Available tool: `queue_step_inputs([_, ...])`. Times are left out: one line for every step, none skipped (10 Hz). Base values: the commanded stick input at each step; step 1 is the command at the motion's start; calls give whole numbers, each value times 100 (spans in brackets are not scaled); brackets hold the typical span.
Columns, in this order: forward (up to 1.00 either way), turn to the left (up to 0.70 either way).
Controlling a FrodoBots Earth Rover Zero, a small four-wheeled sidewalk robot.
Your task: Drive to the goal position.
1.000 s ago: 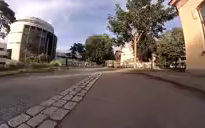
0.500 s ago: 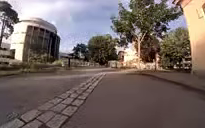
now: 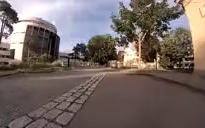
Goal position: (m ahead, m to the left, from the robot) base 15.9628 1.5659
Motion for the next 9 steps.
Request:
queue_step_inputs([45, 0])
queue_step_inputs([45, 0])
queue_step_inputs([45, 0])
queue_step_inputs([45, 0])
queue_step_inputs([45, 0])
queue_step_inputs([45, 0])
queue_step_inputs([45, 0])
queue_step_inputs([45, 0])
queue_step_inputs([45, 0])
